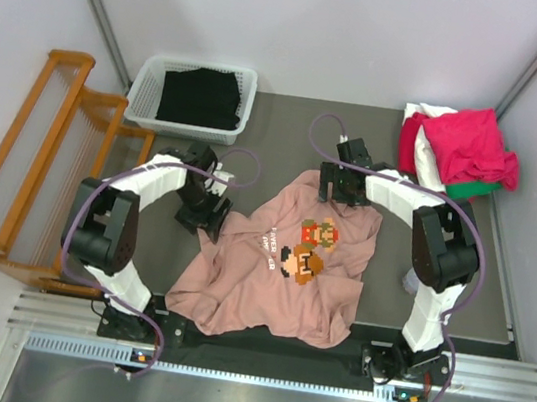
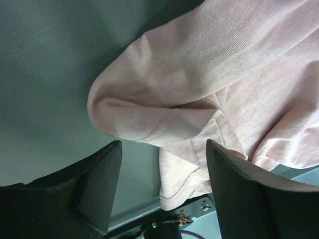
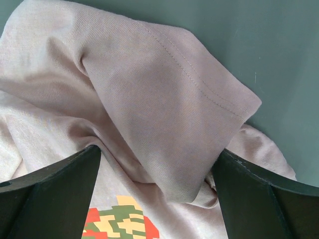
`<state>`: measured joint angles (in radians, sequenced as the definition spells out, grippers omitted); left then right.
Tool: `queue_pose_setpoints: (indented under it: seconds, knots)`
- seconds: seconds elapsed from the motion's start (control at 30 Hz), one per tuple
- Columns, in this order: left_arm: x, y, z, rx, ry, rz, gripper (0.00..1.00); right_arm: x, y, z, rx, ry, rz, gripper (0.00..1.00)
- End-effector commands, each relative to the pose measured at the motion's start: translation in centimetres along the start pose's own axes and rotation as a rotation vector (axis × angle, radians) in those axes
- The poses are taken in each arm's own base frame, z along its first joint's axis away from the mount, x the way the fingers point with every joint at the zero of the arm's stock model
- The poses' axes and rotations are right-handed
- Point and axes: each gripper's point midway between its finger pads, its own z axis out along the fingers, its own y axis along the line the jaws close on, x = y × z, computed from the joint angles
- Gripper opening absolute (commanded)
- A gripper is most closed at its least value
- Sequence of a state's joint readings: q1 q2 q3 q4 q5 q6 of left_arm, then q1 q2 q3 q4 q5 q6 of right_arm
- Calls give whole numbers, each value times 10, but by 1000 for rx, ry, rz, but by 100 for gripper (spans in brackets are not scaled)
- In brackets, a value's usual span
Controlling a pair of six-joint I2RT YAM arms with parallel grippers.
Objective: Fold and stack the t-shirts
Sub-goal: Flatten the tshirt out
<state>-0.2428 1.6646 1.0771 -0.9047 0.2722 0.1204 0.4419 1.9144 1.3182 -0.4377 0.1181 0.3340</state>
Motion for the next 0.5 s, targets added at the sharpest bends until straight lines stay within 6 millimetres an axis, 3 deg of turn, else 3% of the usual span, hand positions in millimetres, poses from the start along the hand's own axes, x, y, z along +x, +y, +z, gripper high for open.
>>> queue_pose_setpoints:
  seconds: [0.0, 0.13, 0.47]
  knots:
    - [-8, -2, -5, 9, -23, -4, 69, -26, 7, -12, -35, -74, 18, 90]
    - [-8, 0, -1, 9, -9, -4, 59, -26, 6, -13, -32, -75, 17, 90]
    - [-3, 2, 8, 12, 20, -7, 60, -29, 7, -17, -36, -84, 18, 90]
